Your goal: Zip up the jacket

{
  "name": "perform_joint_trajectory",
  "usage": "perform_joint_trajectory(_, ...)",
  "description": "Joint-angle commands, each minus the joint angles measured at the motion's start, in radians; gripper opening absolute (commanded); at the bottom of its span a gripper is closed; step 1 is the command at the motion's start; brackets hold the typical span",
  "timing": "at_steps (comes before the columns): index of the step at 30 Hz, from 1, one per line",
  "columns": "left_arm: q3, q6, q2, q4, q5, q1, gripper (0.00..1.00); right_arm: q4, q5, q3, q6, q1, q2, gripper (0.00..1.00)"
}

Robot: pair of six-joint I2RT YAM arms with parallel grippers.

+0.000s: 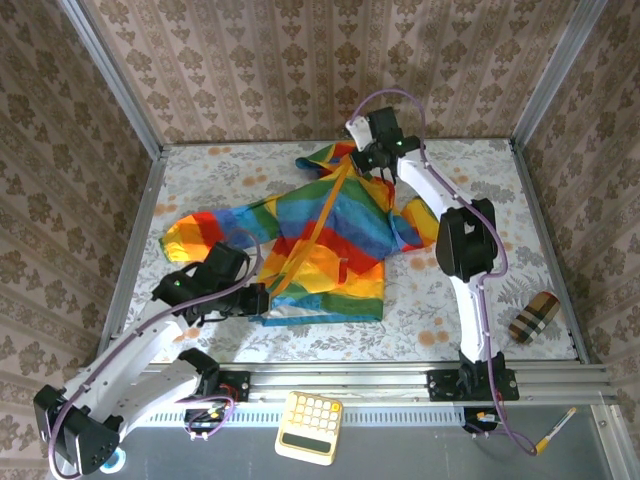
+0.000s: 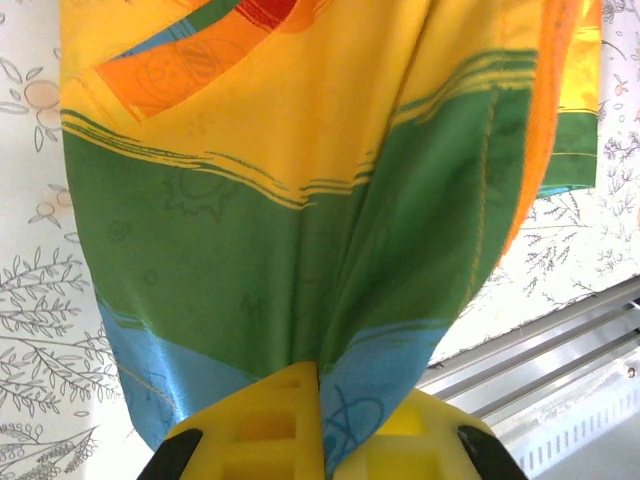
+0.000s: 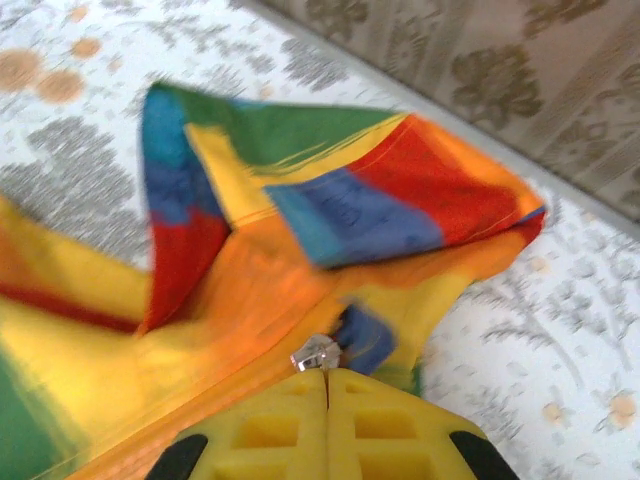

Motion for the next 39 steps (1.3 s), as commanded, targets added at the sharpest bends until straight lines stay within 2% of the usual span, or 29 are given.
perform_joint_trajectory(1, -0.027, -0.041, -0.015, -0.131, 0.016, -0.005, 0.0, -0.017, 0.064, 0.151, 0.0, -0.049, 0.076, 0.0)
perform_joint_trajectory(6, -0.046, -0.057, -0.004, -0.121, 0.021, 0.002, 0.0, -0.085, 0.047, 0.359, 0.013, -0.082, 0.193, 0.0)
perform_joint_trajectory(10, -0.049, -0.053, 0.031, -0.11, 0.029, 0.014, 0.0, -0.098, 0.034, 0.455, 0.029, -0.101, 0.255, 0.0)
perform_joint_trajectory(18, -0.019, -0.021, 0.18, 0.016, 0.044, 0.039, 0.0, -0.089, 0.006, 0.452, 0.048, -0.12, 0.285, 0.0)
perform_joint_trajectory(23, -0.019, 0.015, 0.303, 0.11, 0.061, 0.084, 0.0, -0.068, 0.045, 0.398, 0.051, -0.121, 0.271, 0.0)
perform_joint_trajectory(26, -0.034, 0.03, 0.325, 0.13, 0.05, 0.113, 0.0, -0.072, 0.053, 0.393, 0.052, -0.126, 0.261, 0.0)
perform_joint_trajectory(27, -0.035, 0.034, 0.322, 0.127, 0.039, 0.123, 0.0, -0.076, 0.052, 0.392, 0.051, -0.126, 0.257, 0.02)
perform_joint_trajectory(28, -0.033, 0.036, 0.314, 0.122, 0.025, 0.131, 0.03, -0.083, 0.051, 0.389, 0.048, -0.126, 0.25, 0.08)
perform_joint_trajectory(30, -0.021, 0.042, 0.286, 0.104, -0.006, 0.141, 0.12, -0.09, 0.044, 0.372, 0.048, -0.126, 0.229, 0.28)
perform_joint_trajectory(32, 0.001, 0.052, 0.242, 0.073, -0.046, 0.151, 0.27, -0.082, 0.03, 0.327, 0.054, -0.126, 0.19, 0.42)
perform_joint_trajectory(35, 0.032, 0.073, 0.173, 0.032, -0.091, 0.166, 0.35, -0.041, 0.015, 0.22, 0.069, -0.124, 0.115, 0.5)
perform_joint_trajectory(39, 0.052, 0.114, 0.101, 0.0, -0.115, 0.233, 0.4, 0.041, 0.012, 0.041, 0.086, -0.12, 0.009, 0.52)
